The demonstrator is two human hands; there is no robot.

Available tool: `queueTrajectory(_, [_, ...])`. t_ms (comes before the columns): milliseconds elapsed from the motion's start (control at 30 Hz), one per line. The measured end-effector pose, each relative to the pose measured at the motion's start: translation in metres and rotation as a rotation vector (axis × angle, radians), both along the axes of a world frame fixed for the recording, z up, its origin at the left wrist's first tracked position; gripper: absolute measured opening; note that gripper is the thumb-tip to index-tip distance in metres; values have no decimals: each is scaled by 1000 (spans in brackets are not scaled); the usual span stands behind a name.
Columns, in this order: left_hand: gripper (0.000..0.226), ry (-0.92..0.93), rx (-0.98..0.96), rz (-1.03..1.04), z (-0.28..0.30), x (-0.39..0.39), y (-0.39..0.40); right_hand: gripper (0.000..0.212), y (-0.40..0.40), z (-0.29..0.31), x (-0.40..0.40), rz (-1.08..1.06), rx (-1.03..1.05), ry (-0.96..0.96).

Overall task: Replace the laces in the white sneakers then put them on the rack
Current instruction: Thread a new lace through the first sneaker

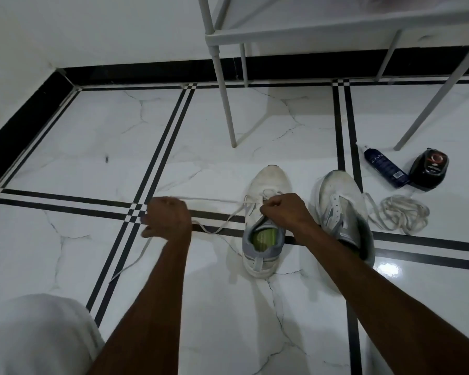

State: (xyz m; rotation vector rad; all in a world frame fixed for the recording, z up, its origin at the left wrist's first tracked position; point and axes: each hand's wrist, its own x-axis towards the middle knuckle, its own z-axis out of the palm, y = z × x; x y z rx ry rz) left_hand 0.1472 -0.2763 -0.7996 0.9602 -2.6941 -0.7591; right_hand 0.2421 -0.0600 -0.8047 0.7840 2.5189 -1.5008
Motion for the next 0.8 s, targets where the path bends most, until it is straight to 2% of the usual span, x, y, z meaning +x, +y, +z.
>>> queueTrajectory(33, [27,2,-22,-35,1,1,-3,17,0,3,0,3,-3,2])
queueTrajectory(67, [32,33,-31,-160,1,6,3,16,0,6,0,6,-3,2])
queueTrajectory(133, [37,132,59,-577,-6,19,27,16,-1,8,-1,14,2,11])
queueTrajectory(200, [36,40,228,-929,-17,28,52,19,-3,11,-1,40,39,23])
queueTrajectory(233, [36,-26,259,-1012,-19,32,60,21,-4,12,-1,51,58,27])
queueTrajectory(267, [33,-72,258,-1028,-19,37,65,22,-3,11,-1,56,68,28])
queueTrajectory(333, [27,-47,168,-938,-23,40,64,20,-3,8,0,37,55,21])
queueTrajectory(433, [18,62,179,-504,-13,33,39,17,0,3,0,3,28,11])
queueTrajectory(500, [15,-22,148,-306,-6,21,16,18,0,3,1,4,17,11])
queueTrajectory(533, [16,-95,127,-283,-4,19,10,18,0,3,1,9,15,12])
queueTrajectory(600, [23,-145,105,-385,-7,22,11,19,0,5,1,20,15,11])
queueTrajectory(733, [35,68,234,-819,-21,22,42,18,1,2,-3,39,-5,2])
queueTrajectory(800, [39,-34,285,-973,-20,18,58,21,1,-1,-4,53,9,-4])
